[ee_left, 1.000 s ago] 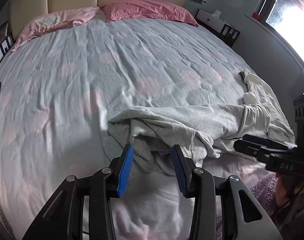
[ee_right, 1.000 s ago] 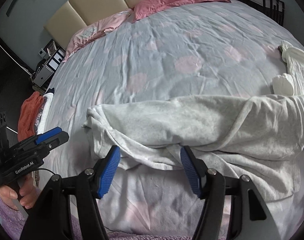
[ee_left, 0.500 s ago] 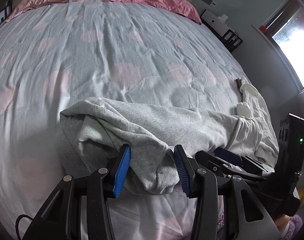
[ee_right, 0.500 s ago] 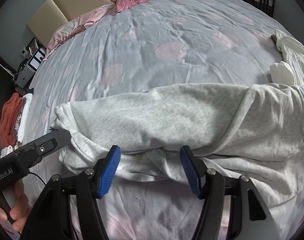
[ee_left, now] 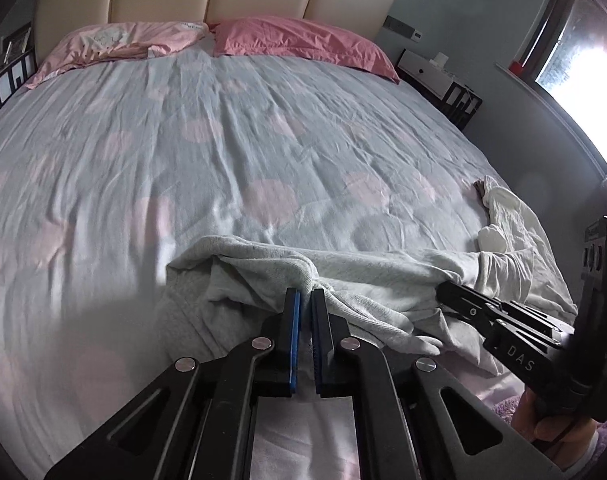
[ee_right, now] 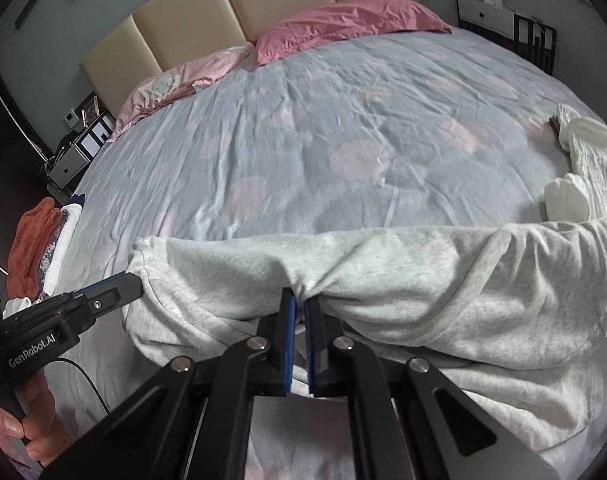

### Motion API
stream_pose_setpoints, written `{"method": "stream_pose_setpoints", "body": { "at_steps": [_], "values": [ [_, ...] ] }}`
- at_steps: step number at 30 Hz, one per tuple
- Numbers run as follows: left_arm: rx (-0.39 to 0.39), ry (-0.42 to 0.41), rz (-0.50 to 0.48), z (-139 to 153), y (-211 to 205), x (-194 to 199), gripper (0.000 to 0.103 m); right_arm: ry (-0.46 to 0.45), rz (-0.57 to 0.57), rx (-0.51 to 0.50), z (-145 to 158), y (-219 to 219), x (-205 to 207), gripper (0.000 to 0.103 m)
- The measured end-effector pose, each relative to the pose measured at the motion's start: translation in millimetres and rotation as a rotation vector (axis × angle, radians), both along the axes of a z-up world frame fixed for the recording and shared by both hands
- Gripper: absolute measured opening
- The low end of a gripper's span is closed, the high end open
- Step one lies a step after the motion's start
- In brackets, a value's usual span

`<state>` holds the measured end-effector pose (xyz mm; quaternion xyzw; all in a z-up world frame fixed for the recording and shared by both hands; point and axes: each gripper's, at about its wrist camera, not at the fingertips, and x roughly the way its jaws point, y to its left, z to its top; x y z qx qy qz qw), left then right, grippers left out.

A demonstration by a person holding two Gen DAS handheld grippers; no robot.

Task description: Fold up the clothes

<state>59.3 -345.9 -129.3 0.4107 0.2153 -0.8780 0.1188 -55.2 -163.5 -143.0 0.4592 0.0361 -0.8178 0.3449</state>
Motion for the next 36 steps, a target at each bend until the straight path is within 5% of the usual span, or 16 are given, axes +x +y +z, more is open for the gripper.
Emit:
{"method": "stream_pose_setpoints", "body": {
  "at_steps": [12,16,18,22,25,27,30,34,36],
  "values": [
    [-0.147,0.253,0.110,135.0,-36.3,99.9,0.001,0.212,0.126,-0.192,149.5,-8.6,40.8,0.003],
    [-0.191,0.171,0.172,123.4,-59.0,114.7,0.001,0.191,0.226,-0.250,175.2,-36.7,52.5,0.003],
    [-0.207,0.120,0.202,113.3,-71.0,119.9,0.001,0.196,0.253,-0.210,169.6,-58.4,59.7,0.004],
    [-0.236,-0.029,0.239,79.5,-90.5,121.5,0.001,0.066,0.328,-0.090,124.4,-97.6,58.3,0.005],
    [-0.244,-0.197,0.234,36.3,-98.2,111.1,0.004,0.052,0.315,0.001,92.7,-98.2,53.1,0.007],
    [-0.223,-0.229,0.234,21.3,-101.5,113.3,0.004,0.044,0.306,0.046,75.9,-93.1,48.6,0.008],
    [-0.182,-0.215,0.211,17.2,-102.4,116.0,0.014,0.033,0.319,0.075,65.1,-72.3,42.2,0.012],
    [-0.225,-0.147,0.127,33.1,-82.8,108.5,0.029,0.017,0.393,0.196,41.9,-55.7,45.0,0.012],
    [-0.231,-0.140,0.047,33.2,-66.9,96.9,0.031,-0.030,0.433,0.263,22.9,-52.5,51.1,0.023]
  ]
}}
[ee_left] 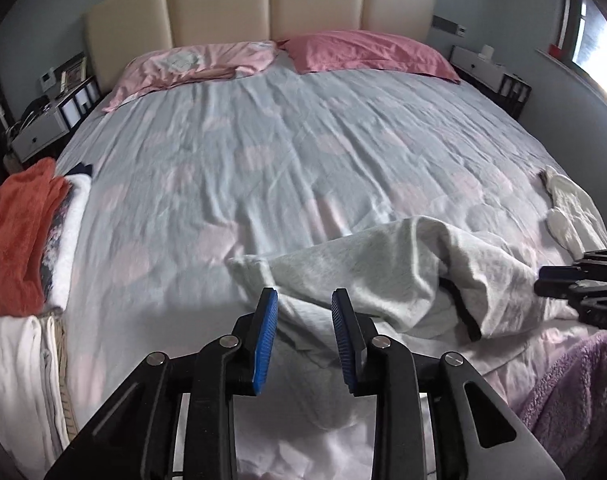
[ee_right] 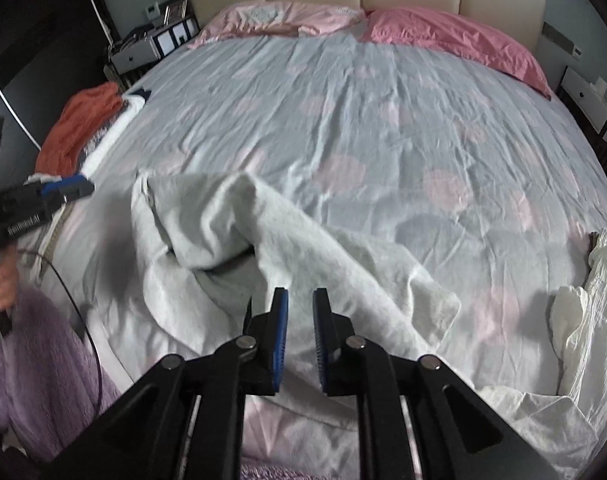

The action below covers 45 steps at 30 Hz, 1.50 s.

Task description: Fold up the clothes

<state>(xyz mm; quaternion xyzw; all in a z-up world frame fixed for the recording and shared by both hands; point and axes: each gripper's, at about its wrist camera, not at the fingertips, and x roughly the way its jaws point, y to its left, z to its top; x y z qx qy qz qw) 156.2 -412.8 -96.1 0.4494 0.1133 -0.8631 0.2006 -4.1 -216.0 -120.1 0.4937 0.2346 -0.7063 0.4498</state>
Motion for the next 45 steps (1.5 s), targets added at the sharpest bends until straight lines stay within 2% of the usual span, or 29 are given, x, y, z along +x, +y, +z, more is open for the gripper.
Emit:
{"method": "stream_pose_setpoints", "body": {
  "at_steps": [1,3,5,10,16,17,18,19,20,21,22,23,27,30,32,35,38,41,45],
  "values": [
    [-0.006,-0.006,-0.040,-1.4,8.6,-5.9,0.032,-0.007,0.016,0.027,-9.2,-0.1,5.2,0.028],
    [-0.045,-0.054,-0.119,-12.5,29.0,-18.0,0.038,-0.008,0.048,0.072,-25.9,-1.6,16.7,0.045],
    [-0.075,-0.112,-0.192,-26.2,47.7,-29.3,0.043,0.004,0.073,0.118,-41.0,-4.7,27.6,0.051],
    [-0.115,-0.225,-0.276,-59.8,73.7,-50.0,0.045,0.043,0.021,0.238,-72.2,-10.0,35.8,0.051],
    [-0.112,-0.323,-0.217,-94.5,68.9,-70.5,0.045,0.062,-0.163,0.299,-92.2,-5.9,21.6,0.049],
    [-0.114,-0.337,-0.204,-99.0,67.7,-72.8,0.045,0.072,-0.186,0.313,-94.4,-3.9,19.1,0.045],
    [-0.117,-0.345,-0.191,-102.1,66.6,-74.8,0.044,0.071,-0.201,0.306,-93.9,-1.4,16.2,0.031],
    [-0.122,-0.342,-0.179,-102.3,65.7,-76.1,0.044,0.065,-0.213,0.292,-92.4,1.1,13.2,0.025],
    [-0.127,-0.335,-0.166,-101.6,65.1,-77.0,0.038,0.052,-0.225,0.265,-89.7,4.5,9.7,0.019],
    [-0.132,-0.319,-0.152,-99.4,64.9,-76.9,0.029,0.040,-0.239,0.233,-86.0,8.4,5.8,0.013],
    [-0.137,-0.303,-0.138,-97.3,64.6,-76.8,0.023,0.032,-0.255,0.200,-81.5,12.2,2.1,0.010],
    [-0.139,-0.284,-0.124,-93.9,63.8,-76.3,0.013,0.028,-0.272,0.162,-75.5,16.6,-1.5,0.008],
    [-0.135,-0.181,-0.073,-69.3,52.6,-73.7,0.004,0.060,-0.303,-0.023,-38.3,23.6,-11.3,0.004],
    [-0.148,-0.097,-0.030,-45.0,38.4,-75.5,0.003,0.153,-0.306,-0.109,-8.7,20.4,-20.6,0.004],
    [-0.130,-0.042,0.005,-32.3,24.5,-79.7,0.003,0.188,-0.320,-0.126,1.2,15.9,-36.0,0.004],
    [-0.097,-0.024,0.014,-34.1,13.6,-84.4,0.003,0.228,-0.341,-0.136,11.6,7.2,-59.9,0.004],
    [-0.067,-0.020,0.010,-40.7,5.3,-86.1,0.005,0.241,-0.360,-0.112,1.9,-1.3,-85.5,0.004],
    [-0.036,-0.016,0.006,-47.3,-3.0,-87.8,0.006,0.204,-0.388,-0.093,-19.5,-1.8,-110.7,0.004],
    [0.005,-0.010,0.001,-56.2,-14.1,-90.1,0.022,0.145,-0.406,-0.073,-51.2,-3.8,-131.1,0.004]
  ]
}}
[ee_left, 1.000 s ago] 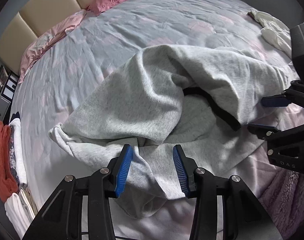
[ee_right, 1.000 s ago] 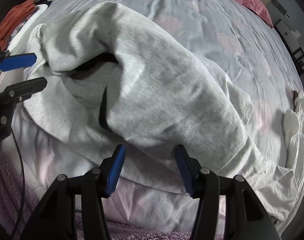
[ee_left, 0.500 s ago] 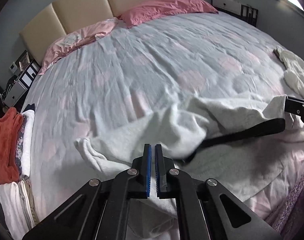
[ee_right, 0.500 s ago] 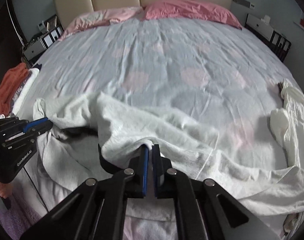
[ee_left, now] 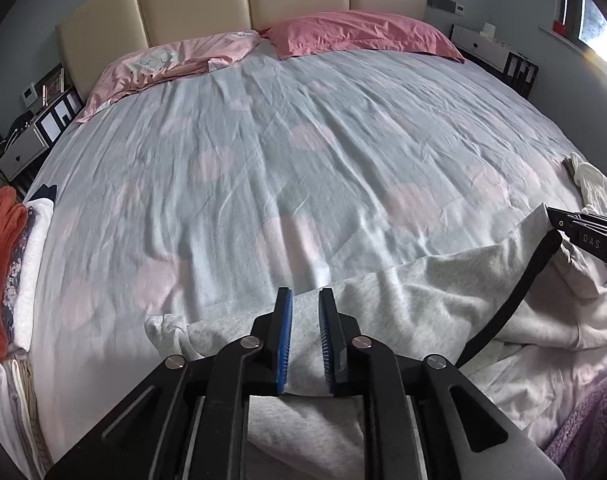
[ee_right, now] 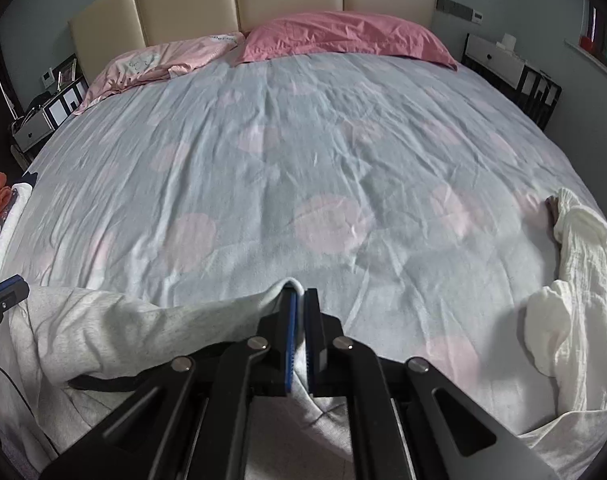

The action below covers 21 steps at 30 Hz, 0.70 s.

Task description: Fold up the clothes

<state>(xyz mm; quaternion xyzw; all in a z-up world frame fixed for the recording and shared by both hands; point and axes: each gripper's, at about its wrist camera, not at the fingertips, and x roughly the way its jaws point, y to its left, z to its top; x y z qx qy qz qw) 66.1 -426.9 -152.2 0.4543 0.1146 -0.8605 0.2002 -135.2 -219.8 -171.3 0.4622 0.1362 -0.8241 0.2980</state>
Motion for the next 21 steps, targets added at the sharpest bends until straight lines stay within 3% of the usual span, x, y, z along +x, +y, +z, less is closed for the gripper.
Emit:
{"method": "stream_pose_setpoints", "body": {
  "at_steps": [3,13,15,21],
  "values": [
    [0.030,0.002,-0.011,-6.4,-6.9,-1.0,0.028,-0.009,-0.015,0.015,-14.7,-1.7,-6.0,0.004],
    [0.116,-0.046,-0.237,-22.5,7.6,15.4,0.031,-0.011,-0.150,-0.001,-29.9,18.4,-34.3,0.004],
    [0.109,-0.091,-0.239,-28.2,12.3,16.1,0.043,-0.012,-0.146,0.001,-30.2,17.7,-35.1,0.004],
    [0.086,-0.224,-0.242,-45.2,26.5,18.2,0.043,-0.012,-0.125,0.010,-32.4,13.8,-34.8,0.004]
  ]
}}
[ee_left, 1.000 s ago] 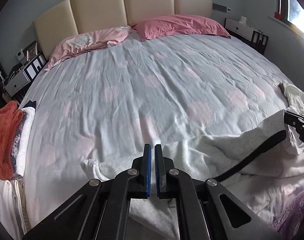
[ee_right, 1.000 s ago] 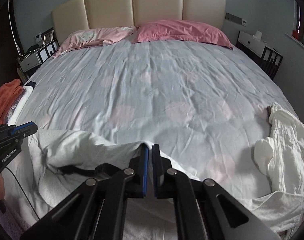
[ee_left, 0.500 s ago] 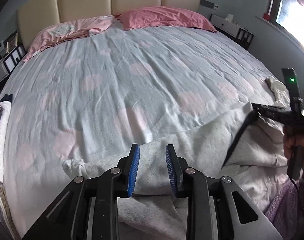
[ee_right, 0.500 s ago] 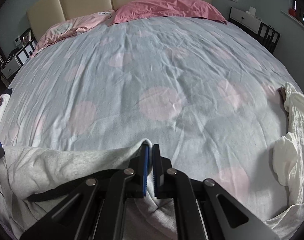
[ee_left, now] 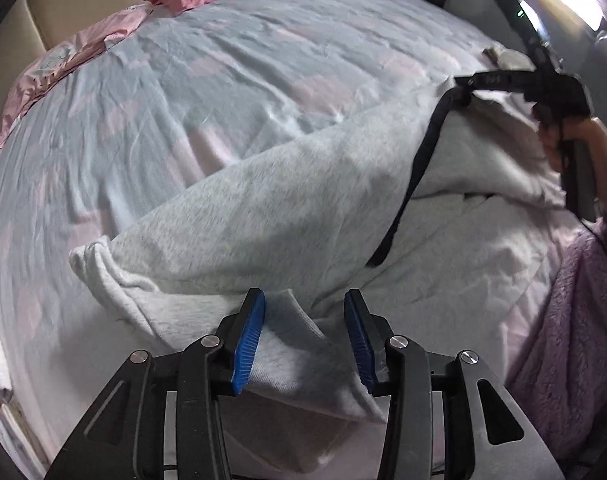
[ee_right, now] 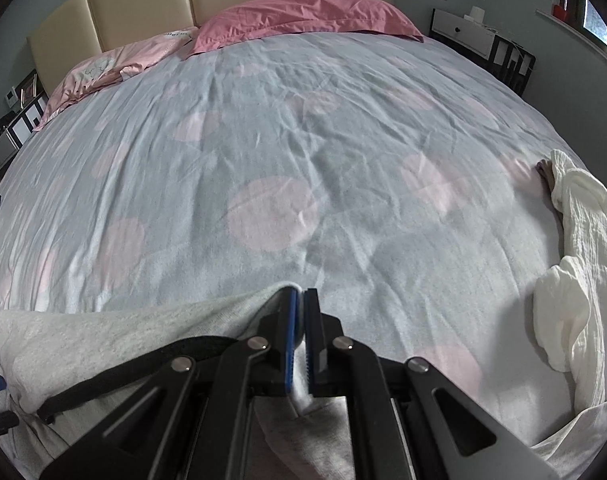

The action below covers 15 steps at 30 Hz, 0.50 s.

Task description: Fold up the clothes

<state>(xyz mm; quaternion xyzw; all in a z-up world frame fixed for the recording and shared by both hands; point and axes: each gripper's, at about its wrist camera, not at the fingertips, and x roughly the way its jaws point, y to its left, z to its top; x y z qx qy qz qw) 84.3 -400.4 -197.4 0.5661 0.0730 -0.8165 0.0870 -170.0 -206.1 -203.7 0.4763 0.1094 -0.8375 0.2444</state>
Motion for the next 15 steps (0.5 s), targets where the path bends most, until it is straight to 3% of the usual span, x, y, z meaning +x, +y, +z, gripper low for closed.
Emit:
{"method": "stream_pose_setpoints", "body": {
  "at_steps": [4,5,9,15],
  "values": [
    [-0.030,-0.038,0.049,0.3,-0.5,5.6,0.028,-0.017,-0.008,-0.011,0.0,2.6,0.3,0.004],
    [-0.047,-0.041,0.071,2.3,-1.5,7.9,0.019,-0.020,-0.009,-0.012,0.4,3.3,1.1,0.004],
    [-0.115,-0.052,0.161,10.3,-5.8,16.8,0.008,-0.018,-0.009,-0.016,3.7,5.8,4.3,0.004],
    [-0.268,-0.019,0.343,36.4,-27.2,39.6,0.005,-0.013,-0.020,-0.036,10.9,12.7,6.9,0.004]
  ]
}}
